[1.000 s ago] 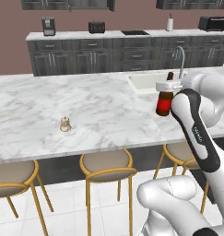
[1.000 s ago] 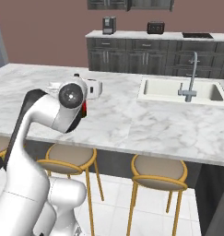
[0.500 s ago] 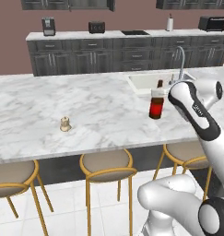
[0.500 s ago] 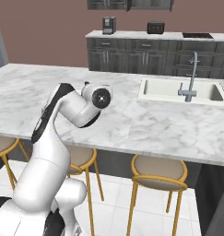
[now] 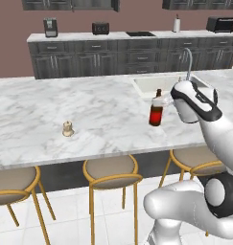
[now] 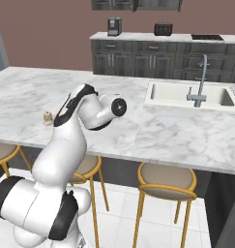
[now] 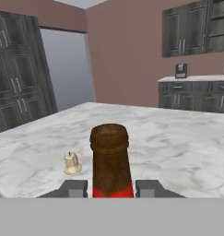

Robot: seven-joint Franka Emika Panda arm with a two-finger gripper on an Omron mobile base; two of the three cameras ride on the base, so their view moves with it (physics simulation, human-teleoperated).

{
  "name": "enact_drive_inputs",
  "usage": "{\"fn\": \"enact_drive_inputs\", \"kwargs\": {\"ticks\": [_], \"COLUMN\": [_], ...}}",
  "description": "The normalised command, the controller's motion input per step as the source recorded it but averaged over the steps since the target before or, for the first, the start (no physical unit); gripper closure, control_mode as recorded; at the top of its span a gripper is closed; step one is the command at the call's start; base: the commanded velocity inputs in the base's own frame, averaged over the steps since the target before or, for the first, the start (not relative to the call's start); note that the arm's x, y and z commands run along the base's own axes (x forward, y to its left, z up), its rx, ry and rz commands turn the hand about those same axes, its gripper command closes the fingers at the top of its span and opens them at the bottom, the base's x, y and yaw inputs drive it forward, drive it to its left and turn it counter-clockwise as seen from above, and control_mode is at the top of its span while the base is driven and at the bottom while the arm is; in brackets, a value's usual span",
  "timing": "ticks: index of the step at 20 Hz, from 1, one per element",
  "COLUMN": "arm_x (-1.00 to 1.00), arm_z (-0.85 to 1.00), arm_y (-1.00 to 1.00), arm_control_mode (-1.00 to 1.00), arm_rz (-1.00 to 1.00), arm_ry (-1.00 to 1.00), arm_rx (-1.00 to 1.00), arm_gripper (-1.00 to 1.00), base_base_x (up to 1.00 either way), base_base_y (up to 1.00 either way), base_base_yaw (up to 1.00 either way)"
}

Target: Get the candle and the beer from the cabinet and move them to the dining counter.

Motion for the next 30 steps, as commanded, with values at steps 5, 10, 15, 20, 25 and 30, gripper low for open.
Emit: {"fn": "enact_drive_inputs", "kwargs": {"ticks": [5,10,15,20,25,30], "arm_x": [0.42,0.41,0.34,0.22,0.13,0.19], "arm_z": [-0.20,-0.19,-0.29,-0.43,-0.38,-0.14], "arm_y": [0.00,0.00,0.00,0.00,0.00,0.00], "arm_control_mode": [-1.00,-1.00,-1.00,-1.00,-1.00,-1.00], "arm_rz": [0.08,0.07,0.08,0.03,0.02,0.00], "arm_ry": [0.04,0.03,0.00,0.00,0.00,0.00], "arm_rx": [0.00,0.00,0.00,0.00,0.00,0.00], "arm_gripper": [1.00,1.00,1.00,1.00,1.00,1.00], "base_base_x": [0.00,0.00,0.00,0.00,0.00,0.00], "base_base_y": [0.00,0.00,0.00,0.00,0.00,0.00], "base_base_yaw": [0.00,0.00,0.00,0.00,0.00,0.00]}}
